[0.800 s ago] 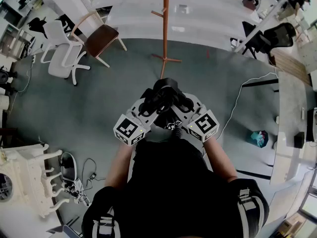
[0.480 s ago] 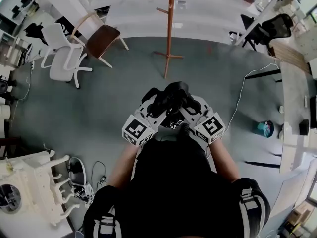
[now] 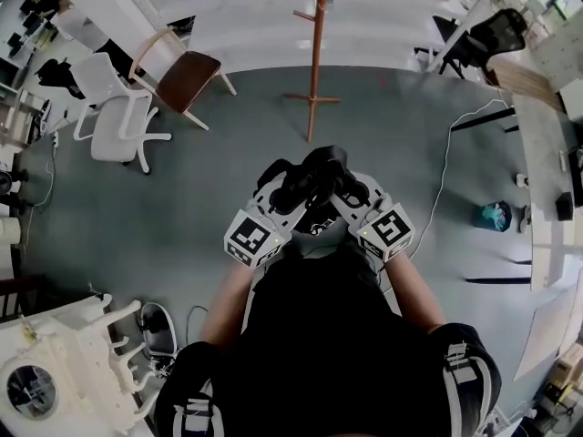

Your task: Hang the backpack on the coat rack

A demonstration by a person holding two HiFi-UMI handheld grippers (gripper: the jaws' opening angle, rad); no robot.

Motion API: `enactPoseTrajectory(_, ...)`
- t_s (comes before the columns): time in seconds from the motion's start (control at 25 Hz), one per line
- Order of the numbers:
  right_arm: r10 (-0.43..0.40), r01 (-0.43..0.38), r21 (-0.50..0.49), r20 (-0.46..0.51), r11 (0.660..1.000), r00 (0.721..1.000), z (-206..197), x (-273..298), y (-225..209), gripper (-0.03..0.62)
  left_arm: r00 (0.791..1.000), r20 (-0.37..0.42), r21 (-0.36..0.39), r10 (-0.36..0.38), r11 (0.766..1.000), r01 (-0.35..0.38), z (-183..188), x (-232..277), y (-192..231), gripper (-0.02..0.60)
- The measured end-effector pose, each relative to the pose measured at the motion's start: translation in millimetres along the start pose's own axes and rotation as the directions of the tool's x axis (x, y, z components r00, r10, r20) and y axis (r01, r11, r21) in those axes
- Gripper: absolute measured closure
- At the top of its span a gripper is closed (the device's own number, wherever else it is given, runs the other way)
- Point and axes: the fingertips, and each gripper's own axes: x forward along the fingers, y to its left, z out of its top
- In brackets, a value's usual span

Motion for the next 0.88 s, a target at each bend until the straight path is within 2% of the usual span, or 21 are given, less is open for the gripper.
enactPoseTrajectory(0.4, -0.053, 0.053, -0.040, -0.003, 0.998, 0.999, -9, 35, 60, 0.502, 1.000, 0.005, 0.009, -0.029, 1.000, 0.029, -26, -65, 10, 0.495)
enactPoseTrajectory(0.64, -0.090, 0.090, -0.023, 0.002, 0.996, 0.996, -13, 34, 80, 0.502, 0.998, -0.013, 0.022, -0.053, 0.998, 0.053, -32, -82, 2, 0.495)
enactPoseTrajectory(0.88, -0.088, 0.088, -0.015, 0.012, 0.996, 0.996, -12, 42, 84, 0.502, 0.998, -0.003, 0.015, -0.058, 0.998, 0.058, -32, -89, 7, 0.495)
